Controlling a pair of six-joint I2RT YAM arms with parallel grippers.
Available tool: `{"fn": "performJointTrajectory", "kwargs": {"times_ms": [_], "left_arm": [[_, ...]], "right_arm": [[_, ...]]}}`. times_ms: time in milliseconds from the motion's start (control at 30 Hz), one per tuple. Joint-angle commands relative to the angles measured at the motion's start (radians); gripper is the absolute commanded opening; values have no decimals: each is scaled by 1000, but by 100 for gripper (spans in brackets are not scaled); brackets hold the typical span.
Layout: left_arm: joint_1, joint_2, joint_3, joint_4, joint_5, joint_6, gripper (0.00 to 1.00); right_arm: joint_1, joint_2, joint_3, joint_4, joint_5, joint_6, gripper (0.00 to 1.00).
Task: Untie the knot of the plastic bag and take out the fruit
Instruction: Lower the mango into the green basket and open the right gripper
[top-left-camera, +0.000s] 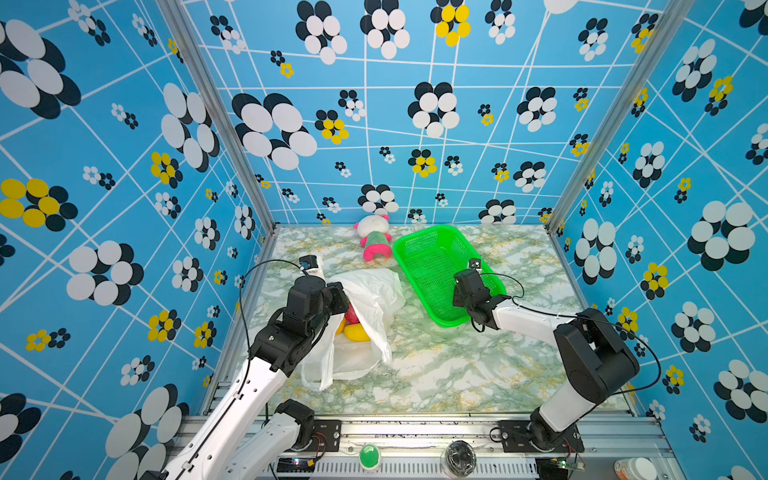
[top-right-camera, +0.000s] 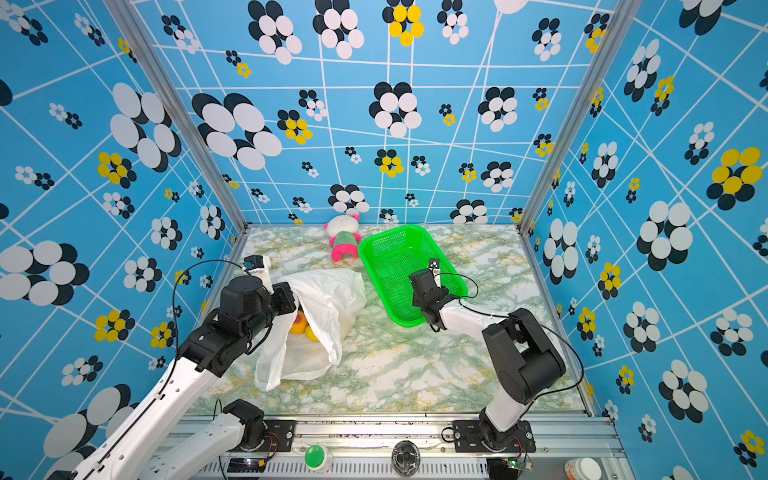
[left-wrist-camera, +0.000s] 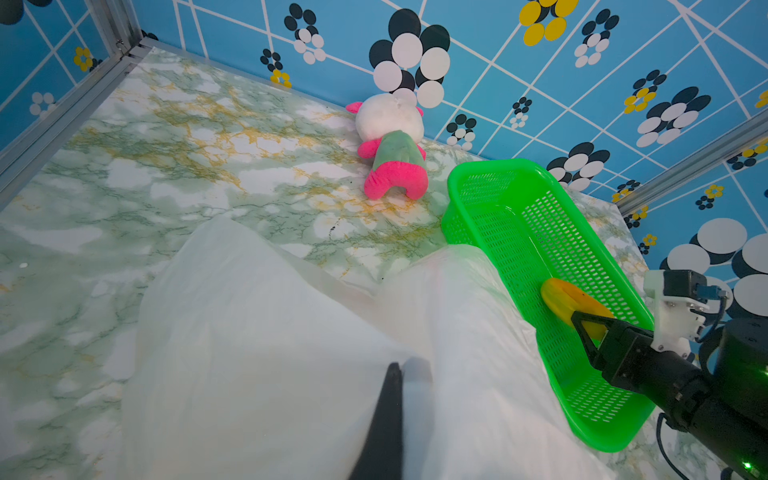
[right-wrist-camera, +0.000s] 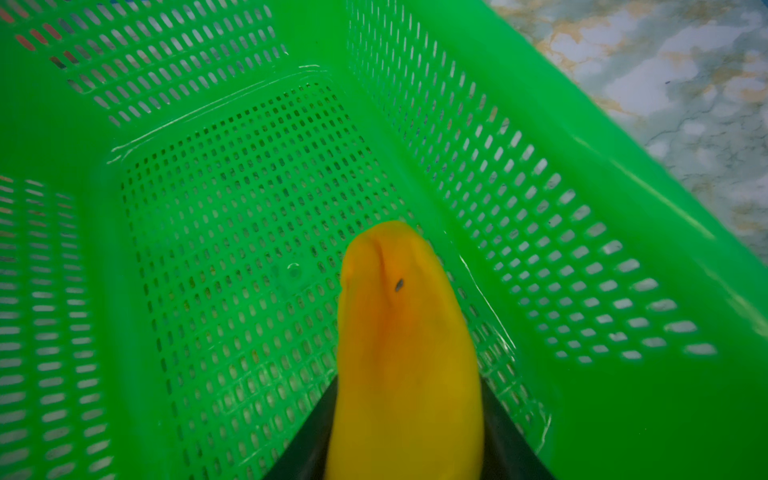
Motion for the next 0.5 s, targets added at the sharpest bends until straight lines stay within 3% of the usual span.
{"fn": "performJointTrajectory", "kwargs": {"times_ms": [0,167,333,467], "left_arm": [[11,-6,28,-25,-6,7,0],[12,-6,28,-25,-6,6,0],[14,-5,28,-27,-6,6,0],[14,-2,29,-27,-6,6,0]], "right_arm": [[-8,44,39,-56,-3,-5,47],[-8,57,48,-60,-2,0,50],[-8,1,2,-29,-3,2,82],[-8,-63,-18,-31,-46,-8,86]]}}
